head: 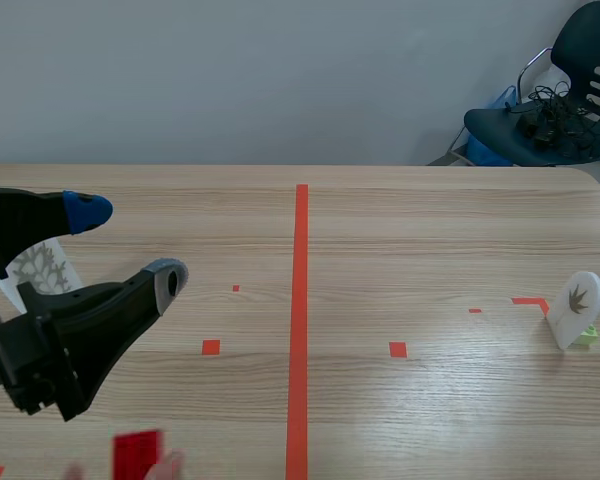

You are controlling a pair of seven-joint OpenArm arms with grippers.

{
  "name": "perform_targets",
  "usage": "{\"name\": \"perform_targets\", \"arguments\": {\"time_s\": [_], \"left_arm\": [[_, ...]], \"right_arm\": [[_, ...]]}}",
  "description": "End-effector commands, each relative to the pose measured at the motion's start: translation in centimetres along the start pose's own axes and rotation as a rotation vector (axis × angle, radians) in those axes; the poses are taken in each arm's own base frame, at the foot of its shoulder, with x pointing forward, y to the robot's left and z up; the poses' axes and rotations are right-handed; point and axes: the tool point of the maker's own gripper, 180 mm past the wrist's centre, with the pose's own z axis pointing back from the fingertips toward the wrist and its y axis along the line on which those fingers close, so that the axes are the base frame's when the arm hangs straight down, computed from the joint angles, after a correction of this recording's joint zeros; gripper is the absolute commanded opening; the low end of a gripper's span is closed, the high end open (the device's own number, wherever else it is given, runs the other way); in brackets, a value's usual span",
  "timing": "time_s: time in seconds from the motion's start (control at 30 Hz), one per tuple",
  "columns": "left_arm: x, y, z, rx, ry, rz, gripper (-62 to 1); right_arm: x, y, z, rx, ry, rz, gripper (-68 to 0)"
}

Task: Do the leaf sorting experiment

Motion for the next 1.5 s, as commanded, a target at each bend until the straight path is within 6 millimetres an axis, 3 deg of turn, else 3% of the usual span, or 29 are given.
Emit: {"name": "perform_targets", "arguments": {"time_s": [0.0,0.13,0.27,0.57,0.93,1.23,1.47], "left_arm": [[0.5,0.2,0.0,0.002,-0.022,0.001,1.4],[0.5,0.2,0.0,0.002,-0.021,0.001,1.4],[0.5,0.2,0.0,0.002,-0.021,0.001,1.4],[0.5,0.2,0.0,0.001,-0.021,0.002,1.4],[0.5,0.2,0.0,0.001,-0.020,0.001,1.4],[-0.7,0.2,0.1,-0.009,0.052,-0.069,1.4],[-3.5,-0.8,-0.1,-0.038,0.120,-0.007,1.4]], "right_arm": [[0.8,2.3,-0.4,0.080,-0.009,0.006,-3.0],[2.8,5.8,0.0,0.178,-0.012,0.042,-2.0],[3.4,9.4,0.3,0.256,0.024,0.066,-2.0],[1.4,14.8,1.3,0.364,0.093,0.003,-2.0],[1.7,15.0,1.3,0.370,0.074,-0.003,-2.0],[1.9,15.0,1.2,0.370,0.064,-0.004,-2.0],[1.9,15.0,1.2,0.370,0.063,-0.004,-2.0]]}}
